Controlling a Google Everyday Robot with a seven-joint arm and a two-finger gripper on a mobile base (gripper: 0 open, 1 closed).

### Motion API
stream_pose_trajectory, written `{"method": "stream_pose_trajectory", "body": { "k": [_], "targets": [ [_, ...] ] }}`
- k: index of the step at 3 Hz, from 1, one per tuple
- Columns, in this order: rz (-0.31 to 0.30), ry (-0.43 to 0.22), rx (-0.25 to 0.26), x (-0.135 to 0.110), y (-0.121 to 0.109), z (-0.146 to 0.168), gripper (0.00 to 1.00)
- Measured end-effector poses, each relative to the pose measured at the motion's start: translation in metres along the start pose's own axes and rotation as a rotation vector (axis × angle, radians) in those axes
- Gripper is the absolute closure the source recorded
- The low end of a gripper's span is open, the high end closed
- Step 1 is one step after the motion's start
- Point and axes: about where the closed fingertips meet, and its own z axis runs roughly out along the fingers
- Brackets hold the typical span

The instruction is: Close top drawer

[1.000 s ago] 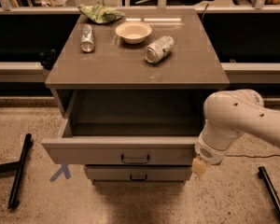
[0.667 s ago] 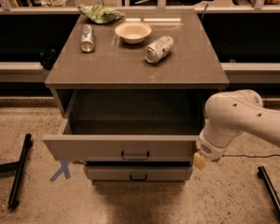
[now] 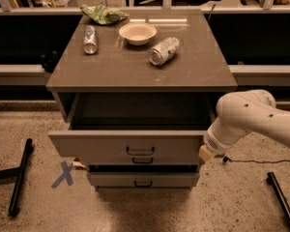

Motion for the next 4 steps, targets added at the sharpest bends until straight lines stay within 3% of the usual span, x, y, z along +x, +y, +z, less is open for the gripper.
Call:
{"method": "stream_pose_trajectory", "body": {
  "k": [1,2,4],
  "targets": [
    [0.004,-0.008,0.004,-0.002,-0.003,0.0,1.0],
    [0.044,-0.091,0.02,-0.023,-0.03,0.011,1.0],
    [0.071,-0.175,0.026,-0.054,-0.058,0.022,1.0]
  ]
}}
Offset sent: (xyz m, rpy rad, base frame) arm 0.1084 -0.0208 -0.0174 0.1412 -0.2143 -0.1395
